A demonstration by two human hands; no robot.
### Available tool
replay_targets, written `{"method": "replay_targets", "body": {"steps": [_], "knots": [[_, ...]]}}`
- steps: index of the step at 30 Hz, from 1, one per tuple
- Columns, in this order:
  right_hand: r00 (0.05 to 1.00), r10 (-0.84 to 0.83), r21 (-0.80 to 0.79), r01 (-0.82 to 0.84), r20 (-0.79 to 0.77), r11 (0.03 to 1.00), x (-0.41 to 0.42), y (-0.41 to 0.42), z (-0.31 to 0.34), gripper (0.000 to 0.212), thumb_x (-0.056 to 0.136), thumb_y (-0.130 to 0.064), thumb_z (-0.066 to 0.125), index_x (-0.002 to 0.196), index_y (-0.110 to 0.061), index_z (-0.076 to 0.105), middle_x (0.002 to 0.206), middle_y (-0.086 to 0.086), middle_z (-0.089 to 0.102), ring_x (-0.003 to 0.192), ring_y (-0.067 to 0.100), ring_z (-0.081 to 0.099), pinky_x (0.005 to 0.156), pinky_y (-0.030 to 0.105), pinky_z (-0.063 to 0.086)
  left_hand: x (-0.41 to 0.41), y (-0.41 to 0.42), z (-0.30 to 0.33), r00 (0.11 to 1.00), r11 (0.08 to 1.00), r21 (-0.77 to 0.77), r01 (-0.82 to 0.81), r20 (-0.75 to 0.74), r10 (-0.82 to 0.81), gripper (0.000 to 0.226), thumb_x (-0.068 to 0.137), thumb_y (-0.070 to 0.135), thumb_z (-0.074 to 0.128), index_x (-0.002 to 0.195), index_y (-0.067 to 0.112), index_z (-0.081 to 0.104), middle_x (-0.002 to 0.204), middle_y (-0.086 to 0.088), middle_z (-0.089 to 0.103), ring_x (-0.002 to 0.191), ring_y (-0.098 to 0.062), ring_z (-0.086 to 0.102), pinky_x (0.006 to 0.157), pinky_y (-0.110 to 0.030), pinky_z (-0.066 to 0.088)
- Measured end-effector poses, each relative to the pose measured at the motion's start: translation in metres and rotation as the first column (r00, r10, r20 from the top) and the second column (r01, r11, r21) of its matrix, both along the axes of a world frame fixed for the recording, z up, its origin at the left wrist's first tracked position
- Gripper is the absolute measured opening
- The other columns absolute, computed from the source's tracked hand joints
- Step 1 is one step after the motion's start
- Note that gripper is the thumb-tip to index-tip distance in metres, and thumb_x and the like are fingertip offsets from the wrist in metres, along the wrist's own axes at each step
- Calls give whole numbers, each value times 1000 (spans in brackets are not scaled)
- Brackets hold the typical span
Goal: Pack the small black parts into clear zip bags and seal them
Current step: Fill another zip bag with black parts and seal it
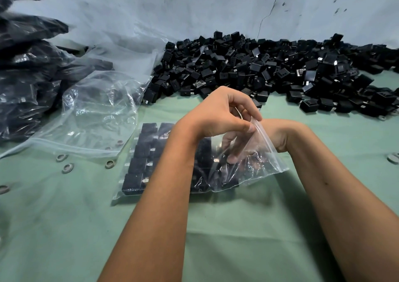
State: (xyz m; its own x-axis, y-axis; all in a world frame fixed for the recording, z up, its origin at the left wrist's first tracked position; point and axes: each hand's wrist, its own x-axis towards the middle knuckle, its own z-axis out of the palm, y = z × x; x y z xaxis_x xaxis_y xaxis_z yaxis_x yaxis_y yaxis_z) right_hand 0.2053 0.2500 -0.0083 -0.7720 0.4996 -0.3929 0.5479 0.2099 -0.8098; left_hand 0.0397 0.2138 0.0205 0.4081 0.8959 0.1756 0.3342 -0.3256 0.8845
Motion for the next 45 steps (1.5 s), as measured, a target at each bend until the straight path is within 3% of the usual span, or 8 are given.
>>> {"method": "replay_targets", "body": {"steps": [6,10,15,19,27,32,38,45], "knots": [[985,-163,-62,160,-47,985,30,10,5,19,91,14,63,103,1,69,93,31,70,75,38,72,60,37,60,2,2,-4,1000,1000,17,25,-2,-25,23,75,-7,83,91,8,79,87,-24,72,74,-18,61,73,-33,52],[906,-410,19,414,-104,910,59,24,15,5,93,-4,68,92,-9,67,64,12,63,38,11,52,33,15,33,4,5,-11,999,999,-28,27,-23,-28,22,74,-2,87,88,14,80,80,-13,72,71,-17,60,71,-30,50],[710,-632,574,670,-311,470,48,44,-12,17,94,-12,68,97,-29,71,91,0,70,73,12,63,65,29,51,12,6,-22,991,998,-61,7,-134,-15,18,77,-1,86,92,6,79,76,-11,70,66,-11,60,67,-25,50],[835,-549,770,367,-26,521,37,46,-34,64,95,-1,54,148,-36,50,156,2,40,136,32,30,118,46,29,13,6,-21,985,998,-65,-23,-173,11,18,76,0,86,92,6,79,81,-20,72,67,-14,59,68,-30,51],[737,-604,691,606,-302,393,52,46,-21,21,80,-10,83,83,-28,71,84,-5,66,73,9,62,76,21,52,12,8,-17,980,995,20,-101,-169,103,16,75,2,87,87,11,81,69,1,70,58,-4,56,61,-18,46],[622,-648,334,783,-438,525,75,42,12,24,87,-36,81,98,-18,70,83,8,76,61,12,65,52,27,44,10,9,-14,977,982,85,-169,-115,178,16,76,1,84,83,14,81,68,5,71,55,1,56,59,-15,44],[953,-292,163,302,-81,939,78,22,42,27,80,-33,82,98,-13,81,85,10,77,63,13,64,50,21,49,12,9,-11,967,959,149,-242,-37,250,18,73,0,83,80,16,80,69,6,68,54,-3,50,56,-14,41],[964,-245,251,263,-99,932,34,13,17,20,83,-12,83,97,0,75,96,26,74,92,45,71,78,49,62,15,7,-2,988,975,169,-143,-26,150,24,73,-7,76,82,14,79,72,-2,71,61,-14,56,59,-23,46]]}}
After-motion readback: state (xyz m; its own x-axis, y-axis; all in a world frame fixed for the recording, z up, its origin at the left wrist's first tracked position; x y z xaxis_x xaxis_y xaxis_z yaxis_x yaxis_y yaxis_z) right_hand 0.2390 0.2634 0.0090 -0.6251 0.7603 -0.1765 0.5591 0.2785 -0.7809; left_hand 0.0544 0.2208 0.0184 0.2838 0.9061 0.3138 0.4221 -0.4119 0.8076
